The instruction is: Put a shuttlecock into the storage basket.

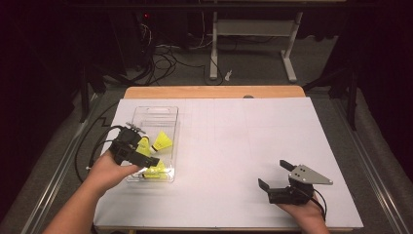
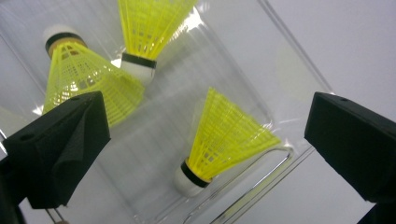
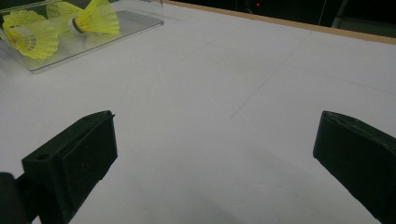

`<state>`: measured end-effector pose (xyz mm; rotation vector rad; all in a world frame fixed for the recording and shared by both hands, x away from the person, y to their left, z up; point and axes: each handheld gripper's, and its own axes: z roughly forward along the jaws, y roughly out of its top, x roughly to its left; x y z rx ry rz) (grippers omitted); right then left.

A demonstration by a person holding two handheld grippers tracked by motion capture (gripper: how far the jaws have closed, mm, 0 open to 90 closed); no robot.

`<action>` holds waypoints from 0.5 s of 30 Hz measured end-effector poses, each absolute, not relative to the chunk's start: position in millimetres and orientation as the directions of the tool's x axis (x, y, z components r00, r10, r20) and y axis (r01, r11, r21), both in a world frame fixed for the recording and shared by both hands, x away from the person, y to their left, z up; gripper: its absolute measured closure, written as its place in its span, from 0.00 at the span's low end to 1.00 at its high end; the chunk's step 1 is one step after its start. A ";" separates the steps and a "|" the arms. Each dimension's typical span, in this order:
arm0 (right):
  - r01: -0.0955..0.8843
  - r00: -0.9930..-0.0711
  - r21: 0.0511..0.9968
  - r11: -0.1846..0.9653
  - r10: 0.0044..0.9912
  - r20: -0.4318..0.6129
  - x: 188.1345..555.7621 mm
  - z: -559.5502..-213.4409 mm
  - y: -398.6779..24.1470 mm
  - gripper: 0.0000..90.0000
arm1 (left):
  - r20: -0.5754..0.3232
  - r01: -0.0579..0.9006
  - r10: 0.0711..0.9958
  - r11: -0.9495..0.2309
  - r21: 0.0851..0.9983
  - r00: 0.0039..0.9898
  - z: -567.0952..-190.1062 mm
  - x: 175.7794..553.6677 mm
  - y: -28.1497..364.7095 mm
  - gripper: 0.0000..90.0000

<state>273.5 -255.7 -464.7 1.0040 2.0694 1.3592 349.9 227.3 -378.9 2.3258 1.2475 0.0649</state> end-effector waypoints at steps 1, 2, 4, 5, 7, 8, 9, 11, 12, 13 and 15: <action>0.320 -0.624 0.916 0.242 0.782 0.011 273.6 -464.7 -255.8 0.00 | -0.195 0.767 0.792 -0.447 0.460 0.579 -379.0 349.0 228.7 0.01; 0.320 -0.623 0.916 0.241 0.782 0.012 273.6 -464.7 -255.8 0.00 | -0.209 0.764 0.790 -0.431 0.480 0.577 -380.2 347.2 230.0 0.02; 0.319 -0.623 0.917 0.240 0.782 0.012 273.6 -464.6 -255.9 0.00 | -0.208 0.752 0.783 -0.430 0.499 0.586 -385.0 344.0 230.2 0.02; 0.319 -0.623 0.917 0.239 0.782 0.012 273.5 -464.6 -255.9 0.00 | -0.215 0.748 0.779 -0.424 0.511 0.589 -387.7 342.2 230.1 0.02; 0.318 -0.622 0.918 0.239 0.783 0.011 273.3 -464.6 -255.9 0.00 | -0.240 0.736 0.766 -0.402 0.544 0.596 -392.5 339.2 231.9 0.02; 0.317 -0.623 0.918 0.239 0.783 0.012 273.1 -464.5 -255.9 0.00 | -0.237 0.727 0.765 -0.396 0.561 0.599 -395.2 337.1 232.1 0.02; 0.316 -0.623 0.918 0.238 0.782 0.012 273.0 -464.4 -255.8 0.00 | -0.238 0.721 0.763 -0.388 0.574 0.601 -397.2 335.1 232.8 0.02; 0.316 -0.622 0.919 0.237 0.783 0.013 272.8 -464.2 -255.7 0.00 | -0.232 0.709 0.764 -0.377 0.596 0.602 -399.8 332.3 233.6 0.02; 0.314 -0.623 0.919 0.237 0.782 0.011 272.9 -464.2 -255.6 0.00 | -0.235 0.703 0.764 -0.364 0.611 0.600 -401.4 330.5 234.2 0.02; 0.315 -0.623 0.919 0.237 0.782 0.012 272.9 -464.3 -255.3 0.00 | -0.223 0.692 0.764 -0.366 0.622 0.605 -401.4 329.4 234.8 0.01; 0.317 -0.622 0.918 0.237 0.783 0.012 273.1 -464.5 -255.2 0.00 | -0.240 0.675 0.759 -0.328 0.661 0.604 -402.3 325.7 237.7 0.02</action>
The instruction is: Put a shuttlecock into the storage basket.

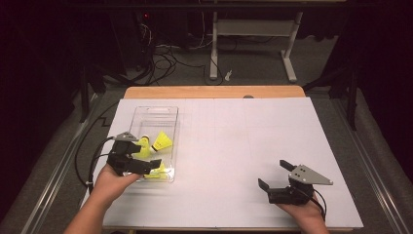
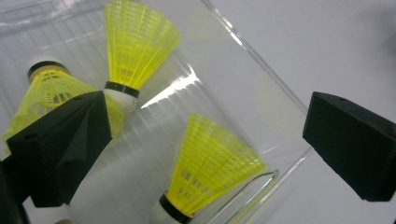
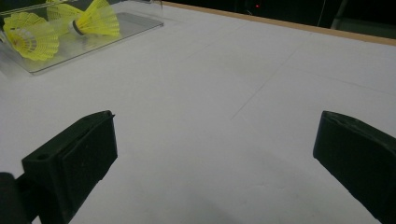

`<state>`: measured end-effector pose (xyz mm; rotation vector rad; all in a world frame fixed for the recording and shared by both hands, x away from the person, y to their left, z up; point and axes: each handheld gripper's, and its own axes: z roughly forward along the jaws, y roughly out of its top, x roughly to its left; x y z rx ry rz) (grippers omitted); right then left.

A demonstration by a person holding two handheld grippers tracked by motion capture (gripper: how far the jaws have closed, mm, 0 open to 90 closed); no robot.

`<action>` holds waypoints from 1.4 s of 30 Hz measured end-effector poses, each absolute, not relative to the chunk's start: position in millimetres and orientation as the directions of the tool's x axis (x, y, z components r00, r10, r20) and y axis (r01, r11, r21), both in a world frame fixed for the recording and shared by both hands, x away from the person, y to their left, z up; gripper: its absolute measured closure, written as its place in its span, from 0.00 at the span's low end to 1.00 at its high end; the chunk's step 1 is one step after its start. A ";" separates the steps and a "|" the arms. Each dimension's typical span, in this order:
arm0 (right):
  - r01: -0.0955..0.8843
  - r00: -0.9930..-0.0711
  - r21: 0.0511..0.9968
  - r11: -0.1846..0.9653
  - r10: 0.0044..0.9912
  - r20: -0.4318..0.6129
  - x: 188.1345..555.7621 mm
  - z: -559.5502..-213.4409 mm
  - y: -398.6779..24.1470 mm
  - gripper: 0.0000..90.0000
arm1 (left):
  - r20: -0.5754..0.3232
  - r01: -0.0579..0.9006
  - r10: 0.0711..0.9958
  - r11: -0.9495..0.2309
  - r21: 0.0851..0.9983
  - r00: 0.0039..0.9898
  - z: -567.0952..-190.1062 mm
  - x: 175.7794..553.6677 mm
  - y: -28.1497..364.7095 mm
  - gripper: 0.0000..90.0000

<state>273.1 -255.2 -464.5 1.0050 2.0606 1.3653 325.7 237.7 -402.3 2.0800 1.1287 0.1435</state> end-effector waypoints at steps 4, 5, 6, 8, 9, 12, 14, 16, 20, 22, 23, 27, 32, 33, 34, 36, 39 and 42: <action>0.317 -0.621 0.919 0.234 0.784 0.014 272.9 -464.4 -255.2 0.00 | -0.227 0.637 0.769 -0.283 0.717 0.598 -404.9 316.9 236.1 0.02; 0.316 -0.621 0.919 0.235 0.784 0.013 273.0 -464.3 -255.3 0.00 | -0.238 0.632 0.767 -0.266 0.728 0.596 -406.5 314.7 234.4 0.02; 0.315 -0.621 0.919 0.238 0.784 0.010 273.0 -464.2 -255.5 0.00 | -0.254 0.627 0.768 -0.235 0.742 0.588 -408.6 311.9 232.2 0.01; 0.318 -0.617 0.919 0.234 0.786 0.013 273.2 -464.2 -256.6 0.00 | -0.248 0.606 0.781 -0.201 0.770 0.574 -411.8 308.3 229.6 0.01; 0.318 -0.617 0.919 0.234 0.787 0.013 273.4 -464.4 -256.8 0.00 | -0.254 0.592 0.781 -0.177 0.786 0.571 -413.3 306.3 228.6 0.01; 0.318 -0.615 0.919 0.235 0.788 0.011 273.7 -464.4 -257.2 0.00 | -0.177 0.554 0.759 -0.275 0.786 0.627 -413.5 301.3 240.0 0.01; 0.318 -0.614 0.919 0.234 0.789 0.011 273.7 -464.4 -257.0 0.00 | -0.186 0.547 0.756 -0.259 0.796 0.628 -416.1 298.8 242.5 0.01; 0.318 -0.614 0.918 0.235 0.789 0.010 273.8 -464.7 -256.7 0.00 | -0.197 0.539 0.751 -0.240 0.807 0.630 -418.3 296.5 244.4 0.01; 0.318 -0.612 0.918 0.236 0.791 0.008 274.1 -464.9 -256.4 0.00 | -0.193 0.511 0.744 -0.224 0.830 0.640 -420.5 291.2 246.6 0.01; 0.320 -0.610 0.917 0.237 0.792 0.008 274.0 -465.4 -255.7 0.00 | -0.200 0.500 0.739 -0.209 0.840 0.644 -422.5 288.9 247.1 0.01; 0.320 -0.610 0.917 0.238 0.792 0.008 274.0 -465.5 -255.4 0.00 | -0.199 0.497 0.736 -0.209 0.842 0.647 -423.2 288.0 246.7 0.01; 0.320 -0.611 0.917 0.239 0.792 0.007 273.8 -466.2 -253.2 0.00 | -0.200 0.469 0.719 -0.195 0.861 0.666 -425.0 283.8 244.6 0.01; 0.317 -0.616 0.919 0.237 0.788 0.009 272.5 -465.8 -250.2 0.00 | -0.156 0.437 0.715 -0.227 0.870 0.682 -427.5 279.0 242.2 0.01; 0.316 -0.616 0.920 0.233 0.788 0.012 272.1 -465.6 -249.6 0.00 | -0.154 0.436 0.714 -0.229 0.870 0.683 -428.9 277.6 241.6 0.01; 0.316 -0.616 0.920 0.230 0.787 0.015 271.5 -465.2 -248.7 0.00 | -0.155 0.433 0.711 -0.228 0.872 0.686 -429.7 277.1 241.6 0.01; 0.311 -0.618 0.922 0.231 0.786 0.012 270.7 -464.6 -247.3 0.00 | -0.152 0.418 0.709 -0.217 0.882 0.689 -431.0 274.8 241.3 0.00; 0.301 -0.618 0.926 0.229 0.786 0.006 269.7 -464.1 -246.4 0.00 | -0.155 0.405 0.706 -0.201 0.892 0.691 -429.5 270.4 241.3 0.00; 0.300 -0.612 0.929 0.217 0.791 0.013 269.1 -463.2 -247.9 0.00 | -0.155 0.375 0.701 -0.171 0.911 0.696 -428.8 265.1 241.8 0.00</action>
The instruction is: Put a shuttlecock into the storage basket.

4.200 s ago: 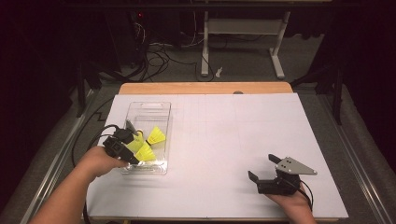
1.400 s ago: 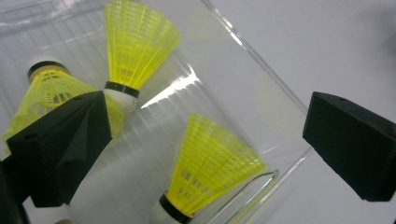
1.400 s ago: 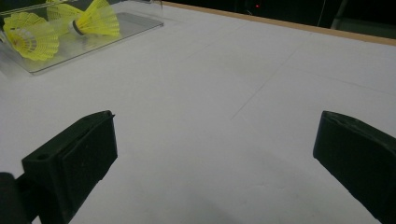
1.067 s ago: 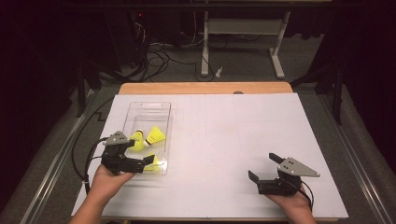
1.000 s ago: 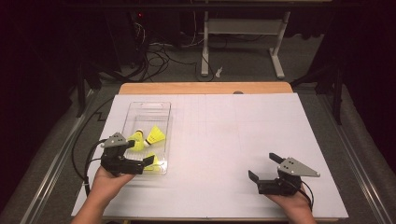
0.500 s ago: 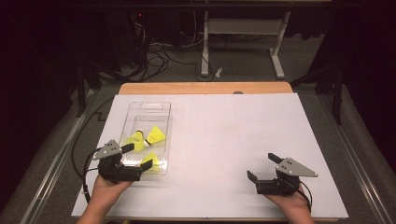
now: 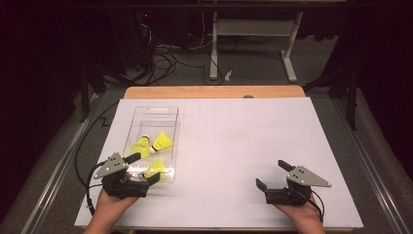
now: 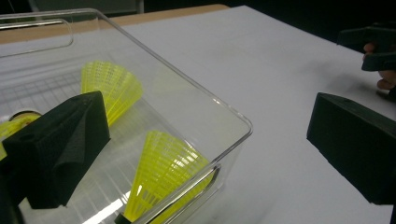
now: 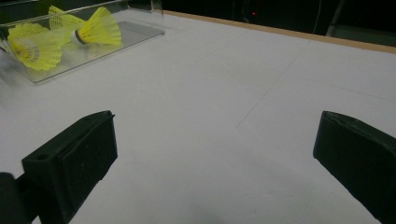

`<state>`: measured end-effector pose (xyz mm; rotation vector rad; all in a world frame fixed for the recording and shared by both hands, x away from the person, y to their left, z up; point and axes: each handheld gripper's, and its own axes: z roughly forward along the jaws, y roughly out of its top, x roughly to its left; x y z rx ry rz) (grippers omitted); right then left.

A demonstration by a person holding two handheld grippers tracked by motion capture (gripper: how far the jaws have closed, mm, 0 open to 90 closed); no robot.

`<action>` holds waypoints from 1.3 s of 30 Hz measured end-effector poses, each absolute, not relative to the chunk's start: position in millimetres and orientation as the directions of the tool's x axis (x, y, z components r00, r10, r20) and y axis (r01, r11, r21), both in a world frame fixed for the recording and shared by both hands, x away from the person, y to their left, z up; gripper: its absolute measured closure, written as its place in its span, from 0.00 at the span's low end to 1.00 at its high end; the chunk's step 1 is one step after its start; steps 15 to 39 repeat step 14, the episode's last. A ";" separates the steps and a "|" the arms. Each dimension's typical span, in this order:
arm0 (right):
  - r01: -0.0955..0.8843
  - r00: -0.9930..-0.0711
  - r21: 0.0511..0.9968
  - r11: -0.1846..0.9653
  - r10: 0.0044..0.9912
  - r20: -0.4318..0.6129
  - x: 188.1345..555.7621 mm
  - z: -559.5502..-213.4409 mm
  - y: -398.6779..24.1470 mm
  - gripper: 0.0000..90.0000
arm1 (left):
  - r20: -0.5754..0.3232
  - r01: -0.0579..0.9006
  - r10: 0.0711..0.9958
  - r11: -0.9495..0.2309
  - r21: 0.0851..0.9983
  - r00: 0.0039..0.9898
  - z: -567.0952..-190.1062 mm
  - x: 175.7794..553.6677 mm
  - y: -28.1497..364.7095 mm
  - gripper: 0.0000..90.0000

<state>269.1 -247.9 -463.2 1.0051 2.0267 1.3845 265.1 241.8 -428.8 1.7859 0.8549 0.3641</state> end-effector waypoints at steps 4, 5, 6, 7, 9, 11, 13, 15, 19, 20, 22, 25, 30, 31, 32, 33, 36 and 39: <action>0.291 -0.603 0.937 0.192 0.797 0.023 268.4 -461.1 -253.0 0.00 | -0.175 0.381 0.701 -0.148 0.913 0.691 -431.4 260.8 243.0 0.00; 0.293 -0.601 0.937 0.188 0.799 0.028 268.0 -460.7 -253.5 0.00 | -0.176 0.386 0.702 -0.152 0.910 0.691 -432.3 260.0 243.3 0.00; 0.287 -0.600 0.940 0.183 0.800 0.028 267.8 -459.9 -254.9 0.00 | -0.172 0.386 0.703 -0.156 0.909 0.690 -432.6 259.5 243.6 0.00; 0.286 -0.600 0.941 0.181 0.799 0.028 267.7 -459.5 -255.8 0.00 | -0.172 0.386 0.706 -0.155 0.909 0.687 -432.9 259.1 243.8 0.00; 0.283 -0.598 0.943 0.175 0.801 0.031 267.4 -458.5 -257.6 0.00 | -0.170 0.387 0.714 -0.151 0.910 0.679 -433.0 259.4 245.0 0.00; 0.278 -0.600 0.945 0.171 0.799 0.032 267.4 -457.8 -258.9 0.00 | -0.173 0.388 0.717 -0.145 0.910 0.675 -433.3 260.2 245.7 0.00; 0.275 -0.600 0.947 0.169 0.800 0.031 267.1 -457.2 -259.6 0.00 | -0.171 0.390 0.721 -0.148 0.909 0.672 -433.7 260.6 246.3 0.00; 0.270 -0.600 0.948 0.168 0.799 0.030 267.2 -457.2 -259.8 0.00 | -0.172 0.391 0.721 -0.147 0.909 0.671 -433.9 260.8 246.7 0.00; 0.270 -0.600 0.948 0.168 0.799 0.030 267.2 -457.2 -259.8 0.00 | -0.172 0.391 0.721 -0.147 0.909 0.671 -433.9 260.8 246.7 0.00; 0.270 -0.600 0.948 0.168 0.799 0.030 267.2 -457.2 -259.8 0.00 | -0.172 0.391 0.721 -0.147 0.909 0.671 -433.9 260.8 246.7 0.00; 0.270 -0.600 0.948 0.168 0.799 0.030 267.2 -457.2 -259.8 0.00 | -0.172 0.391 0.721 -0.147 0.909 0.671 -433.9 260.8 246.7 0.00; 0.270 -0.600 0.948 0.168 0.799 0.030 267.2 -457.2 -259.8 0.00 | -0.172 0.391 0.721 -0.147 0.909 0.671 -433.9 260.8 246.7 0.00; 0.270 -0.600 0.948 0.168 0.799 0.030 267.2 -457.2 -259.8 0.00 | -0.172 0.391 0.721 -0.147 0.909 0.671 -433.9 260.8 246.7 0.00; 0.270 -0.600 0.948 0.168 0.799 0.030 267.2 -457.2 -259.8 0.00 | -0.172 0.391 0.721 -0.147 0.909 0.671 -433.9 260.8 246.7 0.00; 0.270 -0.600 0.948 0.168 0.799 0.030 267.2 -457.2 -259.8 0.00 | -0.172 0.391 0.721 -0.147 0.909 0.671 -433.9 260.8 246.7 0.00; 0.270 -0.600 0.948 0.168 0.799 0.030 267.2 -457.2 -259.8 0.00 | -0.172 0.391 0.721 -0.147 0.909 0.671 -433.9 260.8 246.7 0.00; 0.270 -0.600 0.948 0.168 0.799 0.030 267.2 -457.2 -259.8 0.00 | -0.172 0.391 0.721 -0.147 0.909 0.671 -433.9 260.8 246.7 0.00; 0.270 -0.600 0.948 0.168 0.799 0.030 267.2 -457.2 -259.8 0.00 | -0.172 0.391 0.721 -0.147 0.909 0.671 -433.9 260.8 246.7 0.00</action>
